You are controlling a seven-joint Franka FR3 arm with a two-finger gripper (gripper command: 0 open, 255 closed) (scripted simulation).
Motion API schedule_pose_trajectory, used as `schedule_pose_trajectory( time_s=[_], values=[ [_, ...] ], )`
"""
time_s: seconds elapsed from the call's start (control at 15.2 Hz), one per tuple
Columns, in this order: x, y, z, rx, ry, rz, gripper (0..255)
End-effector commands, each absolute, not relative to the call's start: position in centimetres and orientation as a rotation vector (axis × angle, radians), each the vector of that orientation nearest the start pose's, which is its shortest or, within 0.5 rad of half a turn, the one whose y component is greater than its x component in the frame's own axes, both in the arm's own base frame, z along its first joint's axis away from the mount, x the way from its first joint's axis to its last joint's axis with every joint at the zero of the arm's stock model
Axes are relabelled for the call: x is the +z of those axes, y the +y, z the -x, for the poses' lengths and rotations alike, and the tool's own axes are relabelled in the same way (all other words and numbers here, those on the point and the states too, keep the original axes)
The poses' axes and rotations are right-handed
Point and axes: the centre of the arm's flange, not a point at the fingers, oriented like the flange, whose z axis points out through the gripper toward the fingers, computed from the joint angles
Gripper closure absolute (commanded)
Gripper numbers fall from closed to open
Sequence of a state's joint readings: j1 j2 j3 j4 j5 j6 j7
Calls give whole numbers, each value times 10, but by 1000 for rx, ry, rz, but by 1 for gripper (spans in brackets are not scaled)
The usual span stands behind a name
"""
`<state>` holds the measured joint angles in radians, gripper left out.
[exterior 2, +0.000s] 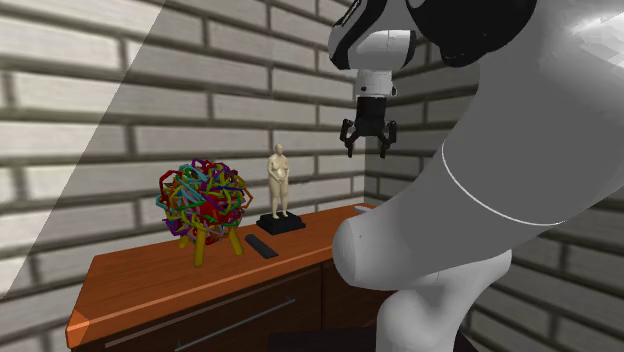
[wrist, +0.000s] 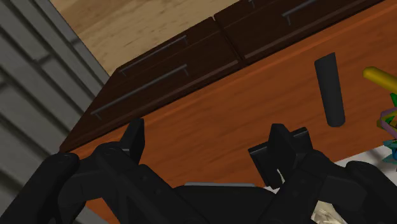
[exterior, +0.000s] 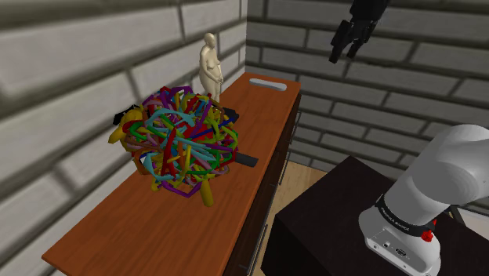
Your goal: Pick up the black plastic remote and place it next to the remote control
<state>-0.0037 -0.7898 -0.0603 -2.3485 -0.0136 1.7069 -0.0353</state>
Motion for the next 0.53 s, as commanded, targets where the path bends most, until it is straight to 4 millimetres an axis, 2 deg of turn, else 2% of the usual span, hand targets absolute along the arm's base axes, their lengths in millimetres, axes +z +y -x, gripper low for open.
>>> schedule_pose_trajectory(
  time_s=[0.0,0.46],
  values=[
    [608,-28,-319,-231,20,3110,0],
    [553,32,-363,-169,-141,3098,0]
  ],
)
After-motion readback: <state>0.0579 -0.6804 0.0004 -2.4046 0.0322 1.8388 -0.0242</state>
